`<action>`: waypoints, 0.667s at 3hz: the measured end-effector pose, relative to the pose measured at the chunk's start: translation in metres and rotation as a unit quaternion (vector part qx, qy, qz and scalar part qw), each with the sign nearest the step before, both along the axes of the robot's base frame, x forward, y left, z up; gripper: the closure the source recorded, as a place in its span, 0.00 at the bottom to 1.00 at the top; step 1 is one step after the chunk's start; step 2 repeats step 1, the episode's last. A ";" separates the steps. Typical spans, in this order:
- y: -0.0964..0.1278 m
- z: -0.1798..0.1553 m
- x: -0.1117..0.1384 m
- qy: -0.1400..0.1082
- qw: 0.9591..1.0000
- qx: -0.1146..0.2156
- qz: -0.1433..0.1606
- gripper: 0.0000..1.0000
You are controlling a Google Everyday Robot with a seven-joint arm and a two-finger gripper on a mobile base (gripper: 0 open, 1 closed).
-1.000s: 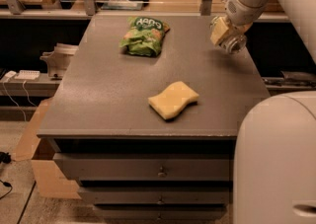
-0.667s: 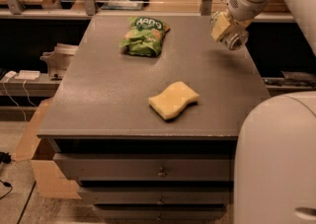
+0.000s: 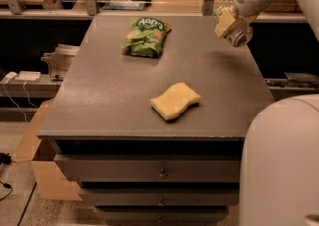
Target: Pick 7up can
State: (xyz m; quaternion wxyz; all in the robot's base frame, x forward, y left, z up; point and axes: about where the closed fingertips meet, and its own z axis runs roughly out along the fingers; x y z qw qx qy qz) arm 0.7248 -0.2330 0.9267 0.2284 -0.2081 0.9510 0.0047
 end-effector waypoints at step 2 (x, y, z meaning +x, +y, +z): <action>0.002 0.001 -0.001 -0.001 1.000 0.009 0.011 1.00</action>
Offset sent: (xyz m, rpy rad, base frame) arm 0.0000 0.0000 0.0000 0.0000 0.0000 0.0000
